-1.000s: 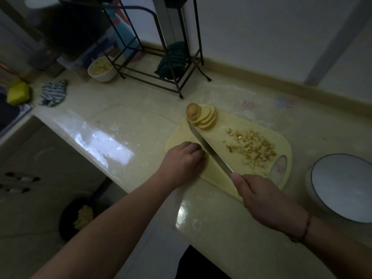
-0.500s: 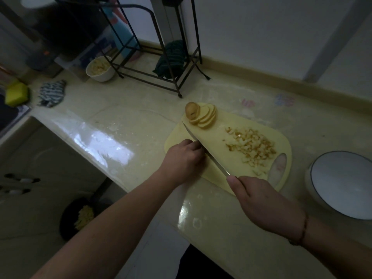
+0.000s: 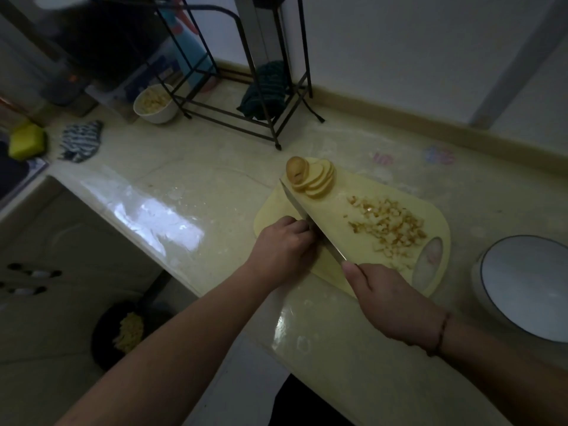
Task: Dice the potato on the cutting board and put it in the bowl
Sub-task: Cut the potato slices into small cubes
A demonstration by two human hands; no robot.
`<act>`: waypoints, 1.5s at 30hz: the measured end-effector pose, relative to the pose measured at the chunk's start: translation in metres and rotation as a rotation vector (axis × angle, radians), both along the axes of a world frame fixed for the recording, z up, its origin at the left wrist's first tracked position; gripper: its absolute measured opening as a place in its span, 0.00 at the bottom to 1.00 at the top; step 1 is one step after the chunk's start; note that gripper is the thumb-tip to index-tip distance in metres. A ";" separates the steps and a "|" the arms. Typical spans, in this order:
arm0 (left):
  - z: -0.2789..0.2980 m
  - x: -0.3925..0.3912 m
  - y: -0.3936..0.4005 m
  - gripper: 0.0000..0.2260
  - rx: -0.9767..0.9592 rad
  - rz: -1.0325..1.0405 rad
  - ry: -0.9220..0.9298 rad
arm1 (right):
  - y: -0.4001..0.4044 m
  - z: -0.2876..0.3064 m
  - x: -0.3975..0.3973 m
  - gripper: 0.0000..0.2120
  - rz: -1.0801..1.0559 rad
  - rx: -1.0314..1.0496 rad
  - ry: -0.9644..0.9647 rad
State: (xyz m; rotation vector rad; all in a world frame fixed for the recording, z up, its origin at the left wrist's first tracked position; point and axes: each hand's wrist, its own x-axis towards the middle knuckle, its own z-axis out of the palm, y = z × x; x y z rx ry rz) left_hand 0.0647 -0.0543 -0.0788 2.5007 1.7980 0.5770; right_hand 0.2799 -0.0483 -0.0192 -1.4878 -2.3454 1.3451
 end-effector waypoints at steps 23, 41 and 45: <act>0.004 -0.006 -0.008 0.12 0.015 -0.007 0.027 | -0.014 0.012 0.009 0.25 -0.047 0.008 0.041; 0.002 -0.008 -0.003 0.08 -0.056 -0.006 -0.026 | -0.007 0.000 -0.003 0.23 -0.003 -0.001 -0.014; 0.005 -0.008 -0.005 0.10 -0.031 -0.001 -0.037 | 0.001 0.004 0.012 0.25 -0.064 -0.043 0.009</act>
